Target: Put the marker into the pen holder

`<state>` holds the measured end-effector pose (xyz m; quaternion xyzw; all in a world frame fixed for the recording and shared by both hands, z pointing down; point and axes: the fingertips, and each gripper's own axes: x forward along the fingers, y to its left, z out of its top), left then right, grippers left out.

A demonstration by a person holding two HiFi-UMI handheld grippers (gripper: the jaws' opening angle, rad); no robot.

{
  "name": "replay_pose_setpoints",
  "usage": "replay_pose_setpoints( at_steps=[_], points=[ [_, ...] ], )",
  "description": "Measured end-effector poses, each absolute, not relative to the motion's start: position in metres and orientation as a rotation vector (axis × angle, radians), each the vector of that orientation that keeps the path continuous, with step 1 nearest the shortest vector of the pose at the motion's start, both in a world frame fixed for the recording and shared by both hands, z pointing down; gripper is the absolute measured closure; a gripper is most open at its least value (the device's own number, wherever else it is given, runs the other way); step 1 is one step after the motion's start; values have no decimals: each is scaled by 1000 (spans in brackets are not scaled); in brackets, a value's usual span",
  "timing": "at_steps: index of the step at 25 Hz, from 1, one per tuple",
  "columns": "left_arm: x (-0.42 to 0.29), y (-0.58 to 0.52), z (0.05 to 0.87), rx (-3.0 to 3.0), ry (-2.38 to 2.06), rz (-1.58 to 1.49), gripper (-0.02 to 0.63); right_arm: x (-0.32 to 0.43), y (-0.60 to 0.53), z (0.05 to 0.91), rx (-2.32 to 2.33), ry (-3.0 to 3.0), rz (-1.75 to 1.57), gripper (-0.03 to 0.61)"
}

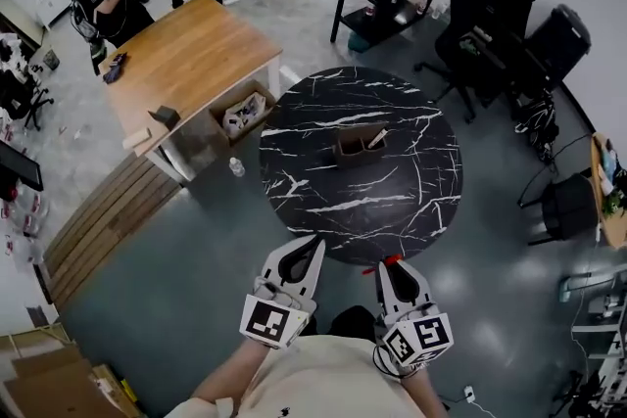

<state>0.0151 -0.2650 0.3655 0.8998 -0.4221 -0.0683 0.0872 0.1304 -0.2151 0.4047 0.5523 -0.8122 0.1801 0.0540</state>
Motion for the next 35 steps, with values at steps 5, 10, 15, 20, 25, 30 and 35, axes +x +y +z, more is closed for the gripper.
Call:
replay_pose_setpoints(
  at_steps=[5,10,15,20,25,30,35],
  points=[
    [3,-294,383,2658,-1258,-163,606,123,-256,405,1666,-2451,518,512],
    [0,-324,416,2609,-1268,-26,606,127,-302,417,1619,-2461,500,512],
    [4,-368,419,2575,-1329,-11,606,133,-366,429,1550,-2496,498,512],
    [22,-426,428,2544,-1372,17,606,144,-451,443,1499,-2542,480,512],
    [50,-477,443,2497,-1363,-10,606,154,-524,468,1459,-2557,457,512],
    [71,-507,471,2458,-1339,88,606,157,-576,502,1393,-2547,443,512],
    [77,-527,497,2411,-1331,141,606,155,-602,531,1330,-2525,418,512]
  ],
)
